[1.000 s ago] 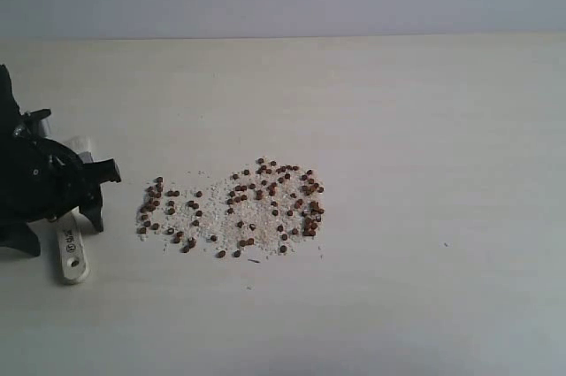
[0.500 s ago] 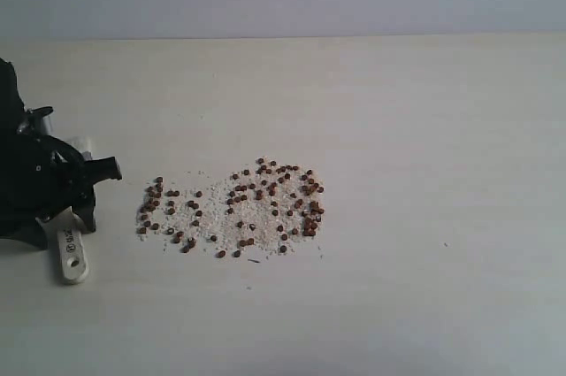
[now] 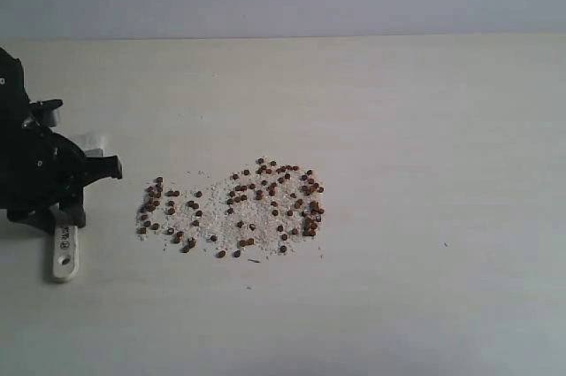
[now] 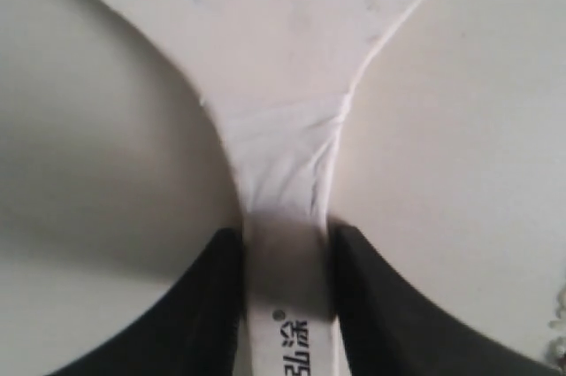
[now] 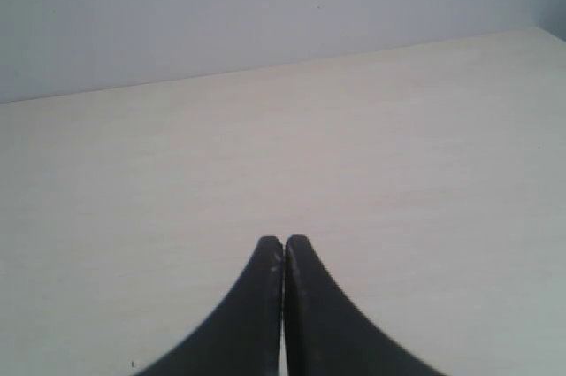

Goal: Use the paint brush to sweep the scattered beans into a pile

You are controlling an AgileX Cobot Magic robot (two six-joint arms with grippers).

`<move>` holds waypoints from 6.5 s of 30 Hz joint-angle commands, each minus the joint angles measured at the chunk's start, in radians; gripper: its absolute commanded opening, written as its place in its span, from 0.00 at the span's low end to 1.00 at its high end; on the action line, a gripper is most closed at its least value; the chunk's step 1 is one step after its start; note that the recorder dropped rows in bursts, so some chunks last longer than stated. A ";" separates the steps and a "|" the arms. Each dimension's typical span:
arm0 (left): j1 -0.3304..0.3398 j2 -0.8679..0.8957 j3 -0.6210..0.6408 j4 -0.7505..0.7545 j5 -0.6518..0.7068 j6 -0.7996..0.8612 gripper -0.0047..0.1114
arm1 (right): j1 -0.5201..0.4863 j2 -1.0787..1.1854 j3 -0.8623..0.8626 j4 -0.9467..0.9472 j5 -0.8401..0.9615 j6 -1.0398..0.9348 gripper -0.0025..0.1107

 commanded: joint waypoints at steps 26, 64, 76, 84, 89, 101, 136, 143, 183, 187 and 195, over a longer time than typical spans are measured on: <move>0.005 0.008 -0.227 0.009 0.127 0.358 0.04 | -0.006 -0.006 0.005 -0.005 -0.005 -0.001 0.02; 0.005 0.008 -0.335 -0.008 0.274 0.470 0.04 | -0.006 0.869 -0.239 -0.767 -1.355 0.183 0.02; 0.005 0.008 -0.446 -0.045 0.311 0.505 0.04 | 0.297 1.768 -0.817 -1.124 -1.264 0.081 0.22; 0.005 0.008 -0.446 -0.071 0.313 0.521 0.04 | 0.560 2.155 -1.166 -0.941 -1.201 0.050 0.62; 0.005 0.008 -0.446 -0.081 0.315 0.523 0.04 | 0.599 2.318 -1.337 -0.941 -1.176 0.062 0.62; 0.005 0.008 -0.448 -0.154 0.323 0.571 0.04 | 0.634 2.425 -1.462 -0.834 -1.137 0.060 0.62; 0.005 0.008 -0.448 -0.368 0.283 0.751 0.17 | 0.634 2.438 -1.485 -0.824 -1.106 0.048 0.02; 0.005 0.008 -0.448 -0.340 0.152 0.751 0.72 | 0.634 2.432 -1.485 -0.824 -1.084 -0.026 0.02; 0.250 -0.007 -0.350 -1.678 0.555 2.228 0.78 | 0.331 2.114 -1.523 -1.642 -1.599 1.525 0.02; 0.235 -0.007 -0.341 -1.705 0.555 2.230 0.78 | 0.331 2.114 -1.523 -1.642 -1.599 1.525 0.02; 0.131 -0.007 -0.341 -1.713 0.555 2.263 0.78 | 0.331 2.126 -1.523 -1.594 -1.599 1.525 0.02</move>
